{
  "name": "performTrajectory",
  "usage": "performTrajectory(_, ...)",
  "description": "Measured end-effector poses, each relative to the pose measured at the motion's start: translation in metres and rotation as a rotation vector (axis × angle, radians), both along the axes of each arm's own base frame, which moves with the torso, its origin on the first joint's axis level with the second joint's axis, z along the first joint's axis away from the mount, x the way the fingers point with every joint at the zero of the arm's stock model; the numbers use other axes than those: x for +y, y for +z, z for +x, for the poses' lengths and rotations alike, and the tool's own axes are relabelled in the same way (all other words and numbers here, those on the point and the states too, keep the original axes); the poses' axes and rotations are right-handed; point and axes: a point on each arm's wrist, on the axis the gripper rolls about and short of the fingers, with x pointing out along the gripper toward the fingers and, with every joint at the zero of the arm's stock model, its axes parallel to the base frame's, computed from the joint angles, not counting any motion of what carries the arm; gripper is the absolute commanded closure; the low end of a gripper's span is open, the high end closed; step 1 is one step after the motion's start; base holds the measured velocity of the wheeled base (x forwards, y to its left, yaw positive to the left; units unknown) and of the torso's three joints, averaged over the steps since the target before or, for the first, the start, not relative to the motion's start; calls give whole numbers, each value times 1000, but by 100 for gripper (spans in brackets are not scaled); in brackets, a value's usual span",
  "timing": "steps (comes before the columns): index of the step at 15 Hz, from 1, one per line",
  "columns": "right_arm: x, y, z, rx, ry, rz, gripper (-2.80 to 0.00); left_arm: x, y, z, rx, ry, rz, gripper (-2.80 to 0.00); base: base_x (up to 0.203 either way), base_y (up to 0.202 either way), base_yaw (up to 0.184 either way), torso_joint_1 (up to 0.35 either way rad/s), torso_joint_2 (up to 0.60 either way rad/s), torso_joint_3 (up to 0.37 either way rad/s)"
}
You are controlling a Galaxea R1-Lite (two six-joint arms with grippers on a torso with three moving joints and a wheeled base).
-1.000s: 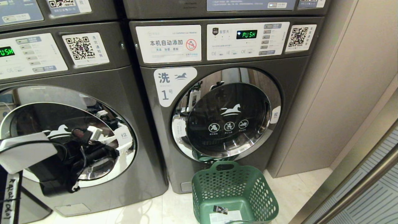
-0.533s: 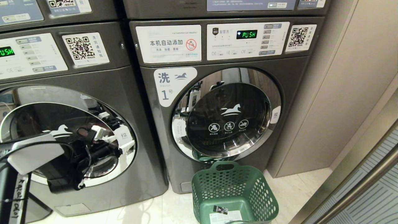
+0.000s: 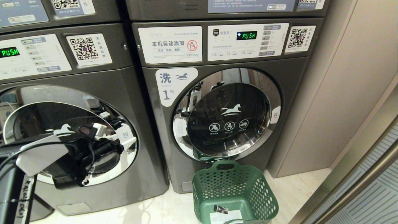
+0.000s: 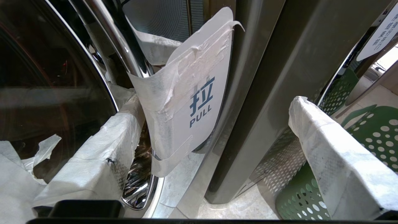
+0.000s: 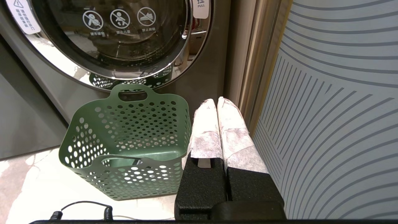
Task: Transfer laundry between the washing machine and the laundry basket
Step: Open the lid of the washing machine
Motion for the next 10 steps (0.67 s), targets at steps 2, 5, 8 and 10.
performTrajectory(2, 0, 0, 0, 0, -1, 0, 0, -4, -1, 1, -1, -11, 3, -280, 0, 0, 0, 0, 0, 0)
performTrajectory(5, 0, 0, 0, 0, 0, 0, 0, -7, -4, 0, -15, -14, 40, -280, 0, 0, 0, 0, 0, 0)
performTrajectory(8, 0, 0, 0, 0, 0, 0, 0, -7, -7, -3, -14, -14, 64, -280, 0, 0, 0, 0, 0, 0)
performTrajectory(10, 0, 0, 0, 0, 0, 0, 0, -7, -7, -5, -9, -11, 63, -280, 0, 0, 0, 0, 0, 0)
